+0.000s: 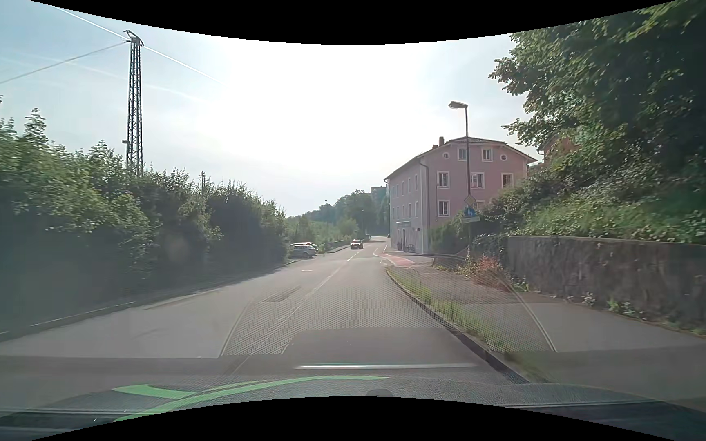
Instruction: Follow the waypoints while adhering to traffic rules and regulations
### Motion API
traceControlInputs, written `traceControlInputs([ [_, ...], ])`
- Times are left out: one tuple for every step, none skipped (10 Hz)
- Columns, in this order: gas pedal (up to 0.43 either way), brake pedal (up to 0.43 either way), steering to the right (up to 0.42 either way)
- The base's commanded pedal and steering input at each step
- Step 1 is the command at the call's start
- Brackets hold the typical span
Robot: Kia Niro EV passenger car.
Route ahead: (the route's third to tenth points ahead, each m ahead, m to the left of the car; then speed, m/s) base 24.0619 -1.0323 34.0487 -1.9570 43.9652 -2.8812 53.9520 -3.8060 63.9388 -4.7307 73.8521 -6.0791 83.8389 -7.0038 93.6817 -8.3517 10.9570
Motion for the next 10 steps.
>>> traceControlInputs([
  [0.169, 0.000, 0.011],
  [0.110, 0.000, 0.014],
  [0.110, 0.000, 0.015],
  [0.110, 0.000, 0.015],
  [0.110, 0.000, 0.015],
  [0.110, 0.000, 0.012],
  [0.110, 0.000, 0.011],
  [0.110, 0.000, 0.011],
  [0.110, 0.000, 0.011],
  [0.110, 0.000, 0.010],
])
